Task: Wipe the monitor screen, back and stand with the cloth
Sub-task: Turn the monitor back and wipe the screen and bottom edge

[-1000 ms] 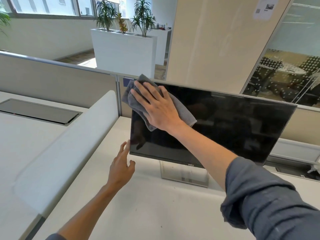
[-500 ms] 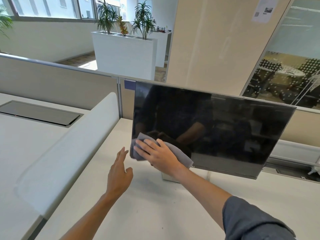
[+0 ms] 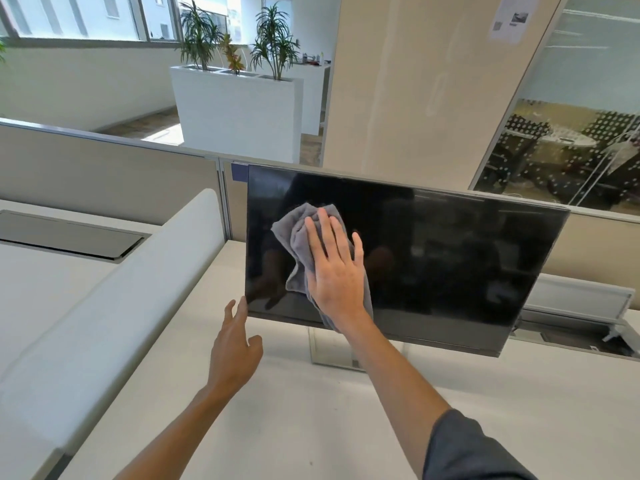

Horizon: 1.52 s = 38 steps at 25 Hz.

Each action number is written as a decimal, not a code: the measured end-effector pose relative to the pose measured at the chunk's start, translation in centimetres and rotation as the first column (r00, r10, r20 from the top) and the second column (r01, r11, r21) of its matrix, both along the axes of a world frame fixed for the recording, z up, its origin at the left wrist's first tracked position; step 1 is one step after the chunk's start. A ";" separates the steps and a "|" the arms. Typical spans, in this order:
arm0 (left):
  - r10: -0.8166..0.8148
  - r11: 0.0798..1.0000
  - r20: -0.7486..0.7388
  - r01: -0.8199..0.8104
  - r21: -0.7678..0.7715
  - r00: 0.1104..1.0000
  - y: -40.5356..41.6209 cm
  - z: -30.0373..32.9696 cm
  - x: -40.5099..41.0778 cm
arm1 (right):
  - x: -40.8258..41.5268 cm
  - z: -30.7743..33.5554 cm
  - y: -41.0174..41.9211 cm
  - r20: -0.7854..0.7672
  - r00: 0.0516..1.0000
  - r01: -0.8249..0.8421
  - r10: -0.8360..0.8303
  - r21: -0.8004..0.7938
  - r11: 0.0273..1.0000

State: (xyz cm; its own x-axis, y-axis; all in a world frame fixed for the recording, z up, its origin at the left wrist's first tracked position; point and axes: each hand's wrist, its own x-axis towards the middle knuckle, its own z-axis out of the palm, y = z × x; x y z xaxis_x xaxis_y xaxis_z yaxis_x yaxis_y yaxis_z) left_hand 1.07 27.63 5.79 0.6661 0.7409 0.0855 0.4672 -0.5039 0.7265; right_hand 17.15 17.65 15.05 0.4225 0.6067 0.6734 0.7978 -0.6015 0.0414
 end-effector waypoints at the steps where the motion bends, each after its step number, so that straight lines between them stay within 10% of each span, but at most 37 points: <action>1: -0.008 1.000 -0.008 0.008 0.022 1.000 0.1 0.1 -0.1 | 0.7 -0.2 -2.0 0.005 0.998 0.059 -0.060 0.042 0.997; 11: 0.014 0.998 -0.038 -0.012 0.060 0.999 -0.8 0.7 0.2 | 5.6 -1.2 -14.4 -0.248 0.910 0.414 -0.331 0.552 0.724; 16: 0.008 0.998 -0.062 -0.004 0.065 0.998 -0.6 0.9 0.0 | 0.4 3.8 -3.0 0.086 0.996 -0.047 0.030 0.207 0.977; 20: -0.007 0.995 -0.083 0.016 0.101 0.997 -0.2 0.9 0.1 | 2.1 4.7 -0.7 0.128 0.989 -0.074 0.080 -0.052 0.996; 29: 0.004 0.988 -0.129 0.016 0.152 0.992 -0.4 1.3 0.5 | 11.2 4.8 -17.1 0.020 0.934 0.325 -0.356 0.361 0.874; 38: 0.011 0.988 -0.152 0.013 0.157 0.988 -0.7 1.5 0.5 | 12.8 4.5 -23.1 -0.193 0.929 0.369 -0.315 0.494 0.787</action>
State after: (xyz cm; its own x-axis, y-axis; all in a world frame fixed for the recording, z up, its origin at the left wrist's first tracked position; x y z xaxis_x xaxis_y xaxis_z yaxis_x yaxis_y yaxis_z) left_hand 1.53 26.97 7.26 0.6813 0.7254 0.0983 0.5652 -0.6066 0.5591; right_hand 29.93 -5.41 19.55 0.6146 -0.0123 0.7887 0.5190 -0.7467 -0.4161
